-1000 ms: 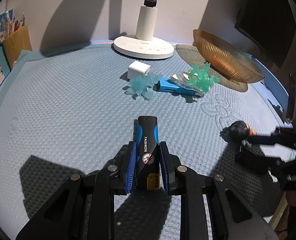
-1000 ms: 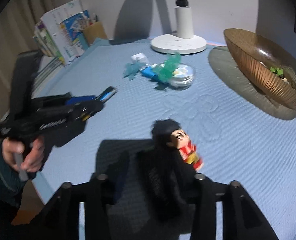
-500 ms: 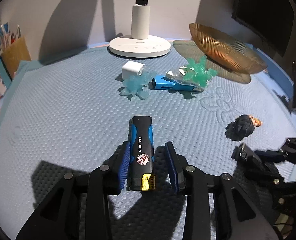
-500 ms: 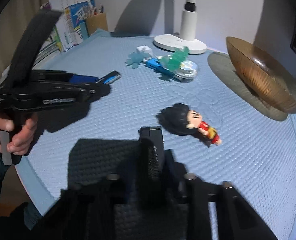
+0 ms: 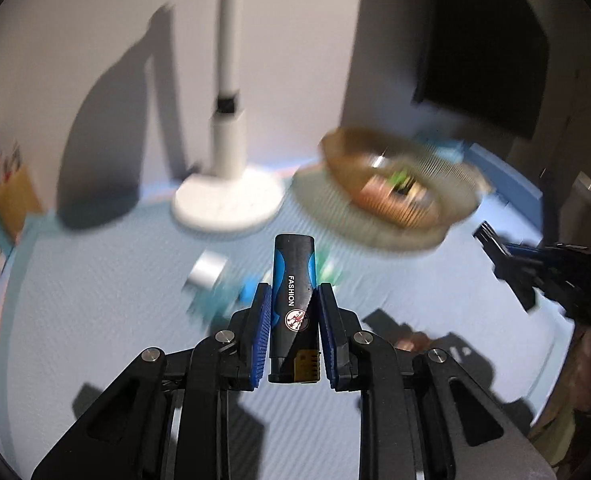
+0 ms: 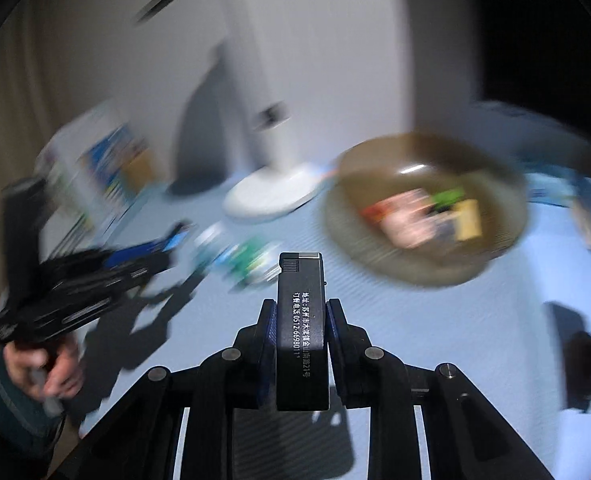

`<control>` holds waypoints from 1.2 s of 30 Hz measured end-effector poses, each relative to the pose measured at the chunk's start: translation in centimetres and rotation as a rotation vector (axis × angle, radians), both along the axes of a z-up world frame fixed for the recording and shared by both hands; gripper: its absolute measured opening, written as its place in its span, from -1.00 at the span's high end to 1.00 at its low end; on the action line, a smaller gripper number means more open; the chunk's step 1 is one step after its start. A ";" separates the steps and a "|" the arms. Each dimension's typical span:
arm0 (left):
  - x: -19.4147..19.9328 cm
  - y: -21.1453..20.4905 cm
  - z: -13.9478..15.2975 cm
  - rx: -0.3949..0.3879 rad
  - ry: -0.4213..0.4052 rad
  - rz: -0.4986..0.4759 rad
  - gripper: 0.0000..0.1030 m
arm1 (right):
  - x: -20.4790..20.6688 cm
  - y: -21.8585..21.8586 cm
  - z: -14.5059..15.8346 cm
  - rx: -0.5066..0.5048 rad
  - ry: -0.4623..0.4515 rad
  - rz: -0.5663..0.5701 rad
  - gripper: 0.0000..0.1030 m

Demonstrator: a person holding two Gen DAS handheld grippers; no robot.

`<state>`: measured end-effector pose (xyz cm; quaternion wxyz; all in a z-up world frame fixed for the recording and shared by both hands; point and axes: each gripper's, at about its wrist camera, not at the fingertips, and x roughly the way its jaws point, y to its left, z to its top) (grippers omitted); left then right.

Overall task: Organize rigid objects
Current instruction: 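Carry lighter and black box to the amber bowl and release both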

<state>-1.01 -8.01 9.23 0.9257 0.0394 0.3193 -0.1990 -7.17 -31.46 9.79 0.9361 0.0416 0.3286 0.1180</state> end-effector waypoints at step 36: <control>7.4 -7.3 3.5 -0.170 0.047 -0.015 -0.37 | 8.0 -10.9 1.4 0.096 0.088 -0.376 -0.14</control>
